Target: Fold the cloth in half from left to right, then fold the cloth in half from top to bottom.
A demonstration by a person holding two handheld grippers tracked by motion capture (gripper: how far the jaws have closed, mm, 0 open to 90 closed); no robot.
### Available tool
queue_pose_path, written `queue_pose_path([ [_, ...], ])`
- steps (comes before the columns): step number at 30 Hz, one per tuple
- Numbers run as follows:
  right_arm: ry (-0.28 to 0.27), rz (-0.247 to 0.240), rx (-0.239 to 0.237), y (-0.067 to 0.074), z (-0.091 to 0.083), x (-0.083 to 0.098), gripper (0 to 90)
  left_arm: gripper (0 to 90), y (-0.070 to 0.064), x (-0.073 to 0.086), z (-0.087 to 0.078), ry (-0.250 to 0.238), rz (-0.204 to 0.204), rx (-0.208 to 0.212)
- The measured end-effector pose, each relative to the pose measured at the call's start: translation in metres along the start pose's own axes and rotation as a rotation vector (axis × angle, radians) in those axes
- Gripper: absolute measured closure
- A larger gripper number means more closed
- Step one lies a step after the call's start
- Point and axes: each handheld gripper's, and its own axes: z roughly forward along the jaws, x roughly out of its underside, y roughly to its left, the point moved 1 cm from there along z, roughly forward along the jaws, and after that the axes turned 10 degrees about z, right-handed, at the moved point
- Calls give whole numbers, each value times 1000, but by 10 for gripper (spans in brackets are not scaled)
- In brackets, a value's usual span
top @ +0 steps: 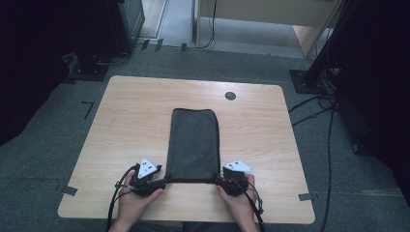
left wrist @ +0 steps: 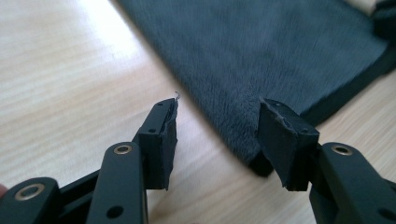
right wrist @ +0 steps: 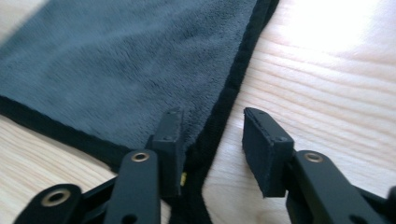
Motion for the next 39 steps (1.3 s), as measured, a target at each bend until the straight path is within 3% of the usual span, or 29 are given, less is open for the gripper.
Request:
queue_pose_path([
  [6,7,-25,11,-1,-5,5,574,474,-3,1,-2,19,34,-20],
  [11,24,-34,17,0,-11,9,561,466,-7,5,-6,9,50,13],
  [23,34,-34,31,1,-18,16,501,455,-11,11,-12,6,67,28],
  [25,43,-33,29,2,-20,17,459,455,-10,12,-13,6,72,36],
  [29,21,3,-29,-6,-25,9,358,428,-5,11,-14,0,54,57],
  [31,-14,13,-40,-11,-29,0,354,405,-4,11,-14,-3,48,63],
  [34,-46,13,-42,-17,-32,-15,354,384,2,10,-17,-32,7,100],
  [35,-52,16,-40,-20,-31,-22,355,382,2,10,-17,-32,7,100],
  [39,-62,22,-44,-29,-26,-43,369,375,19,4,-25,-81,-57,88],
])
